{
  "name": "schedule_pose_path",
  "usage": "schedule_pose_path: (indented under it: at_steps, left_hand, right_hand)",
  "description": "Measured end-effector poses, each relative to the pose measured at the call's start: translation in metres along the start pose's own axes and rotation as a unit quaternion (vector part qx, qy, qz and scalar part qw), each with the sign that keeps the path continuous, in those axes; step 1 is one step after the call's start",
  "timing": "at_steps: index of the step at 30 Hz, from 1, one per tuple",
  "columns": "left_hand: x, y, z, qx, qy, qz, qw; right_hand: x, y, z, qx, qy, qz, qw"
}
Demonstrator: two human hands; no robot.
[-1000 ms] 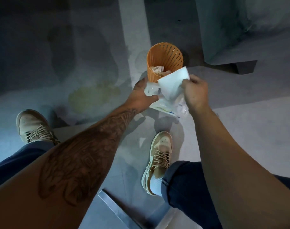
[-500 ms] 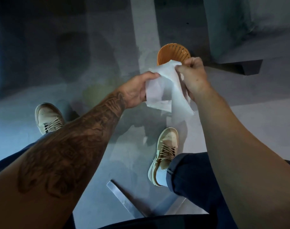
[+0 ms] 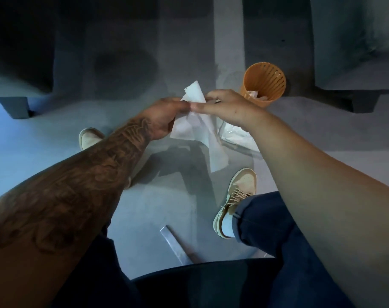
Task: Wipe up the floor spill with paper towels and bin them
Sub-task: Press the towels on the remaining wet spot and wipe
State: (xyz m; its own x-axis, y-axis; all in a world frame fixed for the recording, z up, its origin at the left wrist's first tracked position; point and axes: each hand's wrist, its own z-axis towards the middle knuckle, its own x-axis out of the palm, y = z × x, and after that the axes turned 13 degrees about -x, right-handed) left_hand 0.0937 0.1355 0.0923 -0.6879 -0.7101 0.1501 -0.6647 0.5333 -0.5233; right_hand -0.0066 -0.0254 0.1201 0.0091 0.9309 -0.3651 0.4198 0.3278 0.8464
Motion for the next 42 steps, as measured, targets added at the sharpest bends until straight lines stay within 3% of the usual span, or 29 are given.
schedule_pose_path:
  at_steps: [5,11,16,25,32,35,42]
  left_hand:
    - [-0.023,-0.003,-0.049,0.060,-0.067,0.018,0.996]
    - [-0.036,0.001,-0.102,0.088,-0.140,0.010,0.986]
    - [-0.056,0.013,-0.111,0.065,-0.175,-0.002,0.983]
    - [-0.085,0.005,-0.087,0.003,-0.207,0.011,0.978]
    - [-0.104,0.000,-0.065,-0.016,-0.226,0.005,0.974]
    - [-0.100,-0.005,-0.063,-0.020,-0.223,-0.034,0.974]
    - [-0.093,-0.016,-0.060,-0.005,-0.115,-0.204,0.972]
  right_hand:
    - [0.023,0.046,0.003,-0.094,-0.023,-0.117,0.988]
    - [0.033,0.082,-0.009,-0.134,-0.078,-0.080,0.985]
    - [0.046,0.085,0.003,-0.099,-0.072,-0.041,0.992]
    - [-0.003,0.064,0.045,-0.091,-0.311,-0.094,0.941]
    - [-0.031,0.079,0.045,-0.216,-0.431,-0.102,0.870]
    - [-0.024,0.079,0.043,-0.250,-0.397,-0.126,0.874]
    - [0.053,0.085,0.028,-0.361,-0.102,-0.175,0.910]
